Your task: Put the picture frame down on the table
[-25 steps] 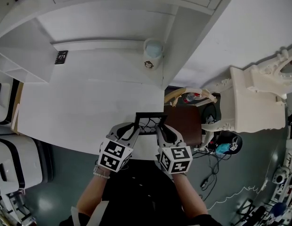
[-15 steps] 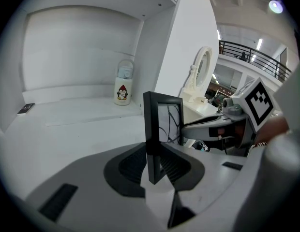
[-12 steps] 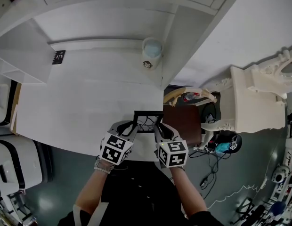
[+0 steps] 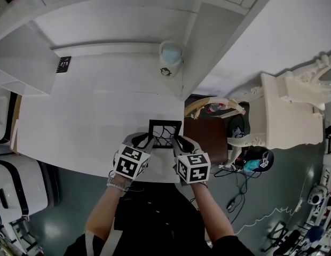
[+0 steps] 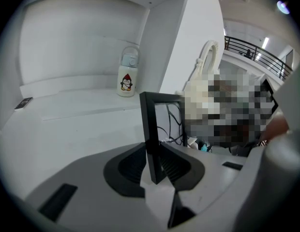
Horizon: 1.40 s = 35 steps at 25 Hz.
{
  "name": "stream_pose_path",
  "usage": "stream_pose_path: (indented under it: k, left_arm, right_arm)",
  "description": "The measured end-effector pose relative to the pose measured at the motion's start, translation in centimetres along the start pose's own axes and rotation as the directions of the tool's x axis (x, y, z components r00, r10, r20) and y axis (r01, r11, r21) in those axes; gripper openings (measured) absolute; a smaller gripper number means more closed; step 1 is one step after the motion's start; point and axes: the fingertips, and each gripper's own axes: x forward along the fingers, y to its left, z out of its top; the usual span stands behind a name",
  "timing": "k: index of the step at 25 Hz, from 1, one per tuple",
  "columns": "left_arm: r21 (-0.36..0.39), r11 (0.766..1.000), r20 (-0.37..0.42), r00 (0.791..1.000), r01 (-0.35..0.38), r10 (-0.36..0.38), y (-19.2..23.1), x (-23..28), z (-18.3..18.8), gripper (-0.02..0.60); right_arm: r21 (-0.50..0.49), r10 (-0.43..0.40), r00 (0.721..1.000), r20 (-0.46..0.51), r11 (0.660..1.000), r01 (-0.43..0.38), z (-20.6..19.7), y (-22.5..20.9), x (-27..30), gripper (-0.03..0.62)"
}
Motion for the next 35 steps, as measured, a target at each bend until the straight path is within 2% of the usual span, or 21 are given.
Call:
stream_pose_path:
  k: [6, 15, 23, 32, 35]
  left_arm:
    - [-0.055, 0.998, -0.015, 1.000, 0.002, -0.003, 0.8, 1.0, -0.3, 0.089]
    - [-0.014, 0.999, -0.059, 0.998, -0.037, 0.036, 1.4, 2.3, -0.2, 0.089]
    - [-0.019, 0.998, -0.081, 0.995, -0.053, 0.052, 1.8, 3.6, -0.3, 0.089]
    - [0.035, 0.996, -0.095, 0.991, -0.086, 0.089, 1.9, 4.7, -1.0, 0.078]
    - [0.031, 0.996, -0.086, 0.992, -0.085, 0.088, 1.9, 4.7, -1.0, 0.078]
  right_arm:
    - [-0.013, 0.013, 1.000, -0.023, 1.000, -0.013, 0.2, -0.2, 1.0, 0.066]
    - [0.037, 0.011, 0.999, -0.035, 0.999, -0.009, 0.0, -1.1, 2.1, 0.066]
    - [0.093, 0.008, 0.998, -0.058, 0.996, -0.003, -0.8, -2.1, 3.1, 0.064]
    - [0.115, 0.011, 0.996, -0.084, 0.993, -0.001, -1.7, -2.7, 4.3, 0.064]
    - [0.107, 0.020, 0.997, -0.074, 0.994, -0.012, -1.7, -2.7, 4.3, 0.064]
